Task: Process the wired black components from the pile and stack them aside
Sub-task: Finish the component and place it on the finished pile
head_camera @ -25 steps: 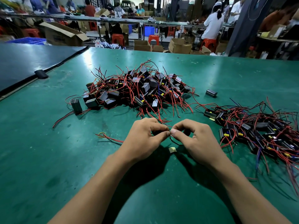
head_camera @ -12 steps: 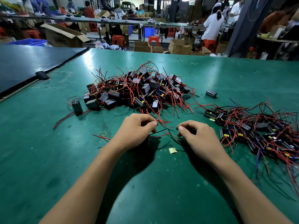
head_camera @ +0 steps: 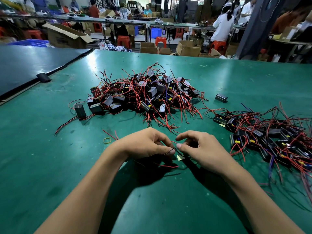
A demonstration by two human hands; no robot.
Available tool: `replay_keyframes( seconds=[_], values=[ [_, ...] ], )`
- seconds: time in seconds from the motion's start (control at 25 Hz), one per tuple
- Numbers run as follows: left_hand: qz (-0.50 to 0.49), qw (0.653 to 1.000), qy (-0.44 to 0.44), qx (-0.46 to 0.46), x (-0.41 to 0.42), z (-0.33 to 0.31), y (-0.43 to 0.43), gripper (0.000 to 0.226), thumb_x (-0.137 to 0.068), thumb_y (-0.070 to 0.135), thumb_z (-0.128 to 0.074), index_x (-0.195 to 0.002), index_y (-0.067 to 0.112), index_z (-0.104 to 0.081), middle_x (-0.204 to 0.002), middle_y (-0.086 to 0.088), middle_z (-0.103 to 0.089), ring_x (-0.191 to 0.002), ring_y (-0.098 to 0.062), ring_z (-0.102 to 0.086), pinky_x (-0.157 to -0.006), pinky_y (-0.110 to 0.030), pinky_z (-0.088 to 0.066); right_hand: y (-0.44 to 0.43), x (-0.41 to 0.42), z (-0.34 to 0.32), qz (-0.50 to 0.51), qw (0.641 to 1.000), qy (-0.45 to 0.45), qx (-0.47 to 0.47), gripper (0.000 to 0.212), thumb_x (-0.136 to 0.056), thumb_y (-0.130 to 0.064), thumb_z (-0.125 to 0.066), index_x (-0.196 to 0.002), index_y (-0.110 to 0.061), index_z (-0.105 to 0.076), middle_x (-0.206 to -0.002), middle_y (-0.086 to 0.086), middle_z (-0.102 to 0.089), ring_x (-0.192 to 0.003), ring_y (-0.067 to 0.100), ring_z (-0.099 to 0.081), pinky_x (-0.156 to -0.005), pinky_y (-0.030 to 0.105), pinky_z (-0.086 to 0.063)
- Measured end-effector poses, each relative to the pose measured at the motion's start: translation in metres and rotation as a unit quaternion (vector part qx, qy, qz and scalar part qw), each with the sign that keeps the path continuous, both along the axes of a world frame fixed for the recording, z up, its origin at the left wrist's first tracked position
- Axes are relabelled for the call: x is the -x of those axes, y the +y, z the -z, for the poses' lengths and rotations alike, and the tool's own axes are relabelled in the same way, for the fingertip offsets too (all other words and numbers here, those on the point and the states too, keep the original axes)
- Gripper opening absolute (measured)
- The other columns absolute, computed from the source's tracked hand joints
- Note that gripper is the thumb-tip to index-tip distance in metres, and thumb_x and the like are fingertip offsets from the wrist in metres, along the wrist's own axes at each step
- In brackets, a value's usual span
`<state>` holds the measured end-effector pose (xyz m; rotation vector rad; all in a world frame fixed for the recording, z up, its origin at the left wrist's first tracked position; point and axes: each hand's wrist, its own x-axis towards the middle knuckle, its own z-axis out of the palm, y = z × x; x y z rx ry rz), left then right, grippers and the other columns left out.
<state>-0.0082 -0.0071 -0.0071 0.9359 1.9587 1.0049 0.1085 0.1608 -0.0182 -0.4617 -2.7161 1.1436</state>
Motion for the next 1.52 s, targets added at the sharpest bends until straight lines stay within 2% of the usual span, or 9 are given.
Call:
replay_keyframes(
  seconds=[0.12, 0.36, 0.52, 0.68, 0.8, 0.96, 1.2, 1.36, 1.52],
  values=[
    [0.015, 1.0, 0.015, 0.021, -0.002, -0.002, -0.001, 0.011, -0.091, 0.031, -0.068, -0.085, 0.022, -0.071, -0.068, 0.004, -0.07, -0.058, -0.011, -0.056, -0.055, -0.017, -0.045, 0.0, 0.0, 0.001, -0.022, 1.0, -0.004, 0.014, 0.004, -0.089, -0.031, -0.072, -0.09, -0.035, -0.07, -0.07, -0.008, -0.068, -0.066, 0.003, -0.059, -0.07, 0.022, -0.046],
    [-0.098, 0.993, 0.043, -0.04, -0.007, -0.001, 0.001, 0.035, -0.099, 0.038, -0.052, -0.088, 0.011, -0.07, -0.068, -0.006, -0.073, -0.056, -0.018, -0.06, -0.054, -0.024, -0.046, 0.002, 0.002, 0.004, -0.012, 0.998, 0.023, 0.048, 0.009, -0.098, -0.027, -0.06, -0.094, -0.027, -0.069, -0.069, -0.006, -0.07, -0.062, 0.002, -0.061, -0.067, 0.024, -0.049],
    [-0.104, 0.991, 0.036, -0.071, -0.007, -0.003, -0.008, 0.035, -0.093, 0.042, -0.06, -0.088, 0.011, -0.074, -0.075, -0.001, -0.074, -0.066, -0.014, -0.066, -0.071, -0.03, -0.051, 0.007, 0.003, 0.008, 0.004, 0.999, 0.023, 0.021, 0.013, -0.099, -0.024, -0.058, -0.099, -0.028, -0.071, -0.063, -0.012, -0.06, -0.057, -0.004, -0.051, -0.057, 0.011, -0.037],
    [-0.021, 0.999, -0.003, -0.038, -0.007, -0.012, -0.018, 0.041, -0.071, 0.049, -0.078, -0.097, 0.018, -0.074, -0.092, 0.002, -0.076, -0.089, -0.017, -0.071, -0.092, -0.04, -0.052, 0.006, 0.004, 0.01, 0.028, 0.999, 0.043, 0.014, 0.02, -0.101, -0.018, -0.053, -0.1, -0.027, -0.071, -0.05, -0.014, -0.05, -0.049, 0.001, -0.044, -0.051, 0.015, -0.033],
    [0.031, 0.998, 0.053, 0.028, -0.008, -0.014, -0.02, 0.039, -0.068, 0.034, -0.088, -0.1, 0.024, -0.07, -0.085, 0.009, -0.072, -0.077, -0.007, -0.063, -0.081, -0.028, -0.052, 0.004, 0.005, 0.012, 0.048, 0.997, 0.057, 0.023, 0.022, -0.102, -0.016, -0.051, -0.103, -0.025, -0.071, -0.054, -0.013, -0.051, -0.05, -0.001, -0.046, -0.052, 0.013, -0.035],
    [0.028, 0.976, 0.196, 0.092, -0.011, -0.009, -0.011, 0.016, -0.078, 0.026, -0.08, -0.092, 0.024, -0.072, -0.083, 0.005, -0.072, -0.072, -0.008, -0.062, -0.072, -0.021, -0.05, 0.005, 0.006, 0.014, 0.05, 0.997, 0.049, 0.03, 0.023, -0.103, -0.017, -0.048, -0.106, -0.024, -0.07, -0.058, -0.01, -0.053, -0.054, 0.009, -0.046, -0.054, 0.023, -0.037],
    [-0.061, 0.973, 0.223, 0.024, -0.013, -0.001, -0.006, 0.002, -0.086, 0.025, -0.07, -0.087, 0.024, -0.071, -0.081, 0.004, -0.073, -0.074, -0.009, -0.063, -0.069, -0.018, -0.048, 0.005, 0.004, 0.008, 0.051, 0.997, 0.049, 0.023, 0.022, -0.1, -0.037, -0.054, -0.104, -0.026, -0.072, -0.08, -0.014, -0.066, -0.071, -0.007, -0.056, -0.064, 0.006, -0.038],
    [-0.116, 0.972, 0.201, -0.029, -0.014, 0.005, -0.003, 0.005, -0.087, 0.025, -0.069, -0.088, 0.019, -0.067, -0.079, 0.001, -0.073, -0.075, -0.014, -0.065, -0.067, -0.021, -0.047, 0.003, 0.003, 0.007, 0.038, 0.998, 0.04, 0.026, 0.018, -0.096, -0.038, -0.062, -0.103, -0.025, -0.073, -0.084, -0.005, -0.071, -0.078, 0.01, -0.062, -0.071, 0.019, -0.045],
    [-0.129, 0.976, 0.164, -0.056, -0.014, 0.008, -0.001, 0.007, -0.087, 0.025, -0.07, -0.089, 0.02, -0.066, -0.083, 0.0, -0.072, -0.068, -0.008, -0.061, -0.067, -0.017, -0.046, 0.004, 0.003, 0.009, 0.033, 0.997, 0.042, 0.054, 0.018, -0.096, -0.038, -0.062, -0.102, -0.026, -0.074, -0.078, -0.009, -0.07, -0.071, 0.005, -0.06, -0.07, 0.021, -0.045]
  ],
)
